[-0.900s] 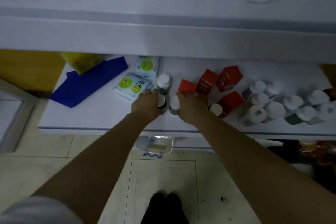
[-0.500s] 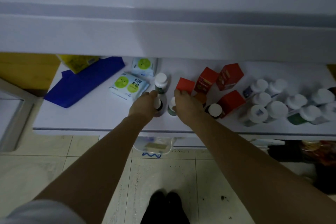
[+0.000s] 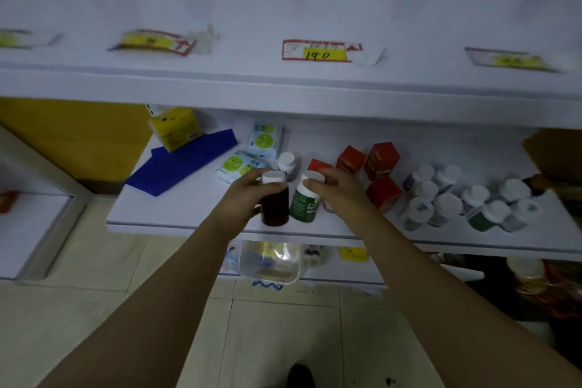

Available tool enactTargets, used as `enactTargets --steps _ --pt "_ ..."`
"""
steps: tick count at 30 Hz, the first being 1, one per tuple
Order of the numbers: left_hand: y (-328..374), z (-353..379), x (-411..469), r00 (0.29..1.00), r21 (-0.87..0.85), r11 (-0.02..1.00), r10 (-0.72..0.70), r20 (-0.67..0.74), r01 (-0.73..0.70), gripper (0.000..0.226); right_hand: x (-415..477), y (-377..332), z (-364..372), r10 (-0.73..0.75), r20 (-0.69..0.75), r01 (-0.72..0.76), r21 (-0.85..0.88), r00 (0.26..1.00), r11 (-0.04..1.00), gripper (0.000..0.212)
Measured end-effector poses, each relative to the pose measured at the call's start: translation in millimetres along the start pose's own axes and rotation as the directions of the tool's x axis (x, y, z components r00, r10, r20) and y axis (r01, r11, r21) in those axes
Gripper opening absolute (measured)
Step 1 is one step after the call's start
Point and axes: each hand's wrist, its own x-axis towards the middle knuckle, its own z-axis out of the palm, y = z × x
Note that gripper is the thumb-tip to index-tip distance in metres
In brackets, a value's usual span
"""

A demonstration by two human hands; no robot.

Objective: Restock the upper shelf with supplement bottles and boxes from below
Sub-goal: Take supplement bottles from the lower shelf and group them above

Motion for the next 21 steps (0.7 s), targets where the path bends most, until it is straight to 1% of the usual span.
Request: enactTargets --steps 2,4,5,7,9,10,12,14,16,18,21 --pt "9.7 0.9 -21.1 1.0 -0.076 0.997 -0.002 0.023 0.004 0.031 -19.4 -10.7 -5.0 0.036 0.028 -0.04 0.17 0.999 0.985 0.029" --pt "18.9 1.5 -40.9 0.999 -0.132 0.991 -0.014 0.041 0.019 0.037 -39.8 -22.2 -6.0 0.04 0.073 -0.064 0.369 0.997 0.927 0.015" --pt "23.6 1.3 -51.1 0.998 -0.174 0.984 -0.025 0.056 0.034 0.038 -50.4 -28.4 -5.3 0.024 0.088 -0.06 0.437 0.996 0.897 0.014" --pt "33.7 0.4 -74.0 0.993 -0.284 0.956 -0.039 0.107 0.068 0.037 -72.1 -41.9 -2.4 -0.009 0.104 -0.047 0.525 0.995 0.85 0.021" --pt "43.9 -0.9 -98.9 0.986 -0.357 0.93 -0.03 0.164 0.088 0.038 -97.8 -58.0 0.0 -0.053 0.103 -0.017 0.578 0.993 0.816 0.028" --pt "48.2 -2.0 -112.1 0.982 -0.364 0.928 -0.012 0.188 0.081 0.038 -111.7 -66.7 1.2 -0.077 0.104 0.0 0.596 0.992 0.803 0.03" --pt "56.1 -4.9 -139.5 0.971 -0.332 0.943 0.044 0.234 0.037 0.035 -139.2 -82.5 4.6 -0.113 0.09 0.034 0.614 0.989 0.788 0.036" --pt "62.6 -9.6 -167.5 0.955 -0.293 0.956 0.103 0.279 -0.017 0.036 -166.1 -95.1 9.1 -0.115 0.071 0.045 0.625 0.991 0.779 0.043" --pt "67.4 -16.2 -191.8 0.937 -0.29 0.955 0.15 0.316 -0.055 0.03 -193.4 -108.8 14.1 -0.091 0.054 0.035 0.641 0.994 0.767 0.045" --pt "72.3 -22.3 -215.9 0.926 -0.314 0.947 0.177 0.333 -0.068 0.023 -218.9 -120.3 20.2 -0.098 0.015 0.063 0.67 0.995 0.739 0.046" --pt "79.3 -30.1 -248.6 0.902 -0.345 0.934 0.227 0.366 -0.096 0.028 -253.1 -133.7 28.5 -0.16 -0.026 0.129 0.725 0.987 0.677 0.044"
